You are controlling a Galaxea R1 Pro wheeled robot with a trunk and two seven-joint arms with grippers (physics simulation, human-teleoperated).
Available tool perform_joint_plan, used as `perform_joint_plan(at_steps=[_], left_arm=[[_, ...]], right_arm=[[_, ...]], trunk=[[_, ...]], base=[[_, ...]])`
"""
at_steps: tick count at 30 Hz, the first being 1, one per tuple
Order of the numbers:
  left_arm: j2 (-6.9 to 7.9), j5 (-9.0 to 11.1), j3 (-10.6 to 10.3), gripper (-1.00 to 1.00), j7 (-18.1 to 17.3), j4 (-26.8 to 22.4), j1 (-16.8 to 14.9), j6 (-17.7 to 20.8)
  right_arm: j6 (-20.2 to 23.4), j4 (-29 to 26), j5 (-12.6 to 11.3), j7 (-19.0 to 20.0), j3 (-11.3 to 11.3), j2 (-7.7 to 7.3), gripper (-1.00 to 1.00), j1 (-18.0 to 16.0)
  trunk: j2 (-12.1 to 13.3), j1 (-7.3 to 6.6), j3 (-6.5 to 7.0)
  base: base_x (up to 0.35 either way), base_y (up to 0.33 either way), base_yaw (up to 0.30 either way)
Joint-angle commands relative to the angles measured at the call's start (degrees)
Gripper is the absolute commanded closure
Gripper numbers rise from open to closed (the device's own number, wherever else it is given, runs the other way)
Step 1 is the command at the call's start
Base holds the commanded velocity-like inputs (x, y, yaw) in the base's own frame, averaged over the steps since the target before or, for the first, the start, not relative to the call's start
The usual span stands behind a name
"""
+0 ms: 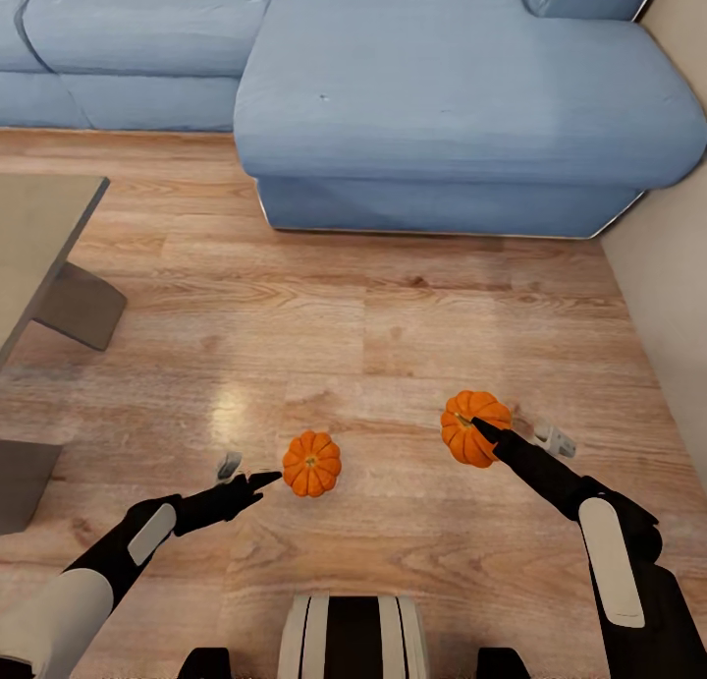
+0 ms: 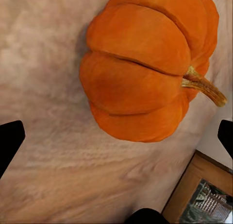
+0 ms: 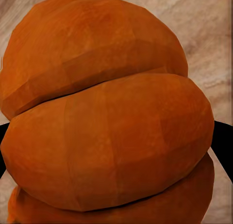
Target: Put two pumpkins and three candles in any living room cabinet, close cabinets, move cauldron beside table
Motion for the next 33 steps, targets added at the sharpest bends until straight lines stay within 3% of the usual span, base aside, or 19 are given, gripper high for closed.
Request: perform_joint_plan(at_steps=[1, 7, 17, 33], left_arm=[[0.06, 0.46, -1.39, -1.00, -0.26, -0.24, -0.03, 0.02], [0.06, 0.30, -3.55, -1.00, -0.81, -0.99, -0.01, -0.86], [0.12, 0.28, -7.16, -1.00, -0.86, -3.49, 0.11, -1.96], [0.24, 0.28, -7.57, -1.00, -0.86, -6.45, 0.32, -3.03]], right_arm=[[0.33, -0.02, -0.08, 0.56, -0.13, 0.02, 1.00, -0.04], [0.33, -0.02, -0.08, 0.56, -0.13, 0.02, 1.00, -0.04], [0.33, -0.02, -0.08, 0.56, -0.13, 0.02, 1.00, -0.04], [0.33, -0.02, -0.08, 0.56, -0.05, 0.02, 1.00, -0.04]], trunk=[[-0.03, 0.01, -0.26], [-0.11, 0.17, -1.59], [-0.11, 0.17, -1.59], [-0.11, 0.17, -1.59]], base=[[0.000, 0.000, 0.000], [0.000, 0.000, 0.000], [0.000, 0.000, 0.000], [0.028, 0.000, 0.000]])
